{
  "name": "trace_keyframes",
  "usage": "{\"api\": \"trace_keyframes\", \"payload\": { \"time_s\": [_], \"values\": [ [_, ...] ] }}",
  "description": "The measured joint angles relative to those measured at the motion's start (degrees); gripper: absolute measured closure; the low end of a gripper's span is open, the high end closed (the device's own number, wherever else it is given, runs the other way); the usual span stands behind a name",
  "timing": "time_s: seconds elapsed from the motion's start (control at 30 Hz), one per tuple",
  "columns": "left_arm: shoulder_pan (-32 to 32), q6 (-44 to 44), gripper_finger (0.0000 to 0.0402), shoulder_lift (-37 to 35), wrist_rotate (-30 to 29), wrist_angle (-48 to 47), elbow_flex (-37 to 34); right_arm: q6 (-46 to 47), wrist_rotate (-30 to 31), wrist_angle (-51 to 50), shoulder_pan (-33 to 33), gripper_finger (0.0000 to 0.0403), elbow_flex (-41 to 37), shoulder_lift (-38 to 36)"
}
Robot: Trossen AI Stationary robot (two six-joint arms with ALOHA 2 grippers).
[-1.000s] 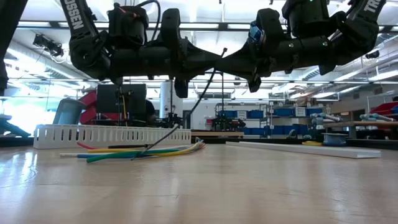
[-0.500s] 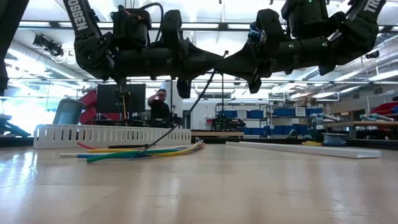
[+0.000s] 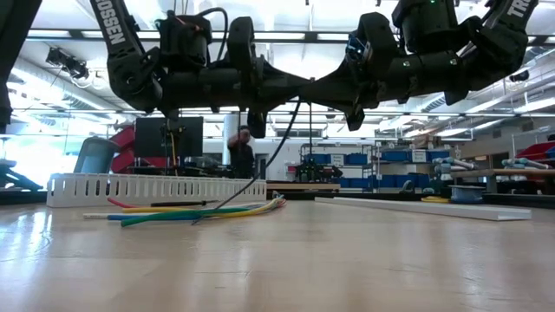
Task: Ziptie cables
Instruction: Prepare the black zip tie to wrap the cable wires
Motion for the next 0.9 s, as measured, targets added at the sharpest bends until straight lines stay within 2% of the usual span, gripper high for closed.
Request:
{"api": "trace_keyframes", "payload": {
  "time_s": [0.3, 0.5, 0.73, 0.9],
  "values": [
    [0.46, -0.09, 0.0373, 0.00, -0.29, -0.57, 0.10, -0.03, -0.79, -0.06, 0.09, 0.0403, 0.00, 0.00],
    [0.45, -0.02, 0.0373, 0.00, 2.11, -6.45, 2.47, -0.04, -0.65, -0.64, 0.09, 0.0403, 0.00, 0.00],
    [3.04, 0.11, 0.0373, -1.61, 9.90, -5.26, 1.96, -0.04, -0.24, -2.59, 0.48, 0.0403, 0.00, 0.02],
    [6.35, -1.21, 0.0373, -3.36, 17.83, -5.42, 0.11, -0.02, -0.19, -3.62, 1.97, 0.0403, 0.00, 0.04]
  ]
}}
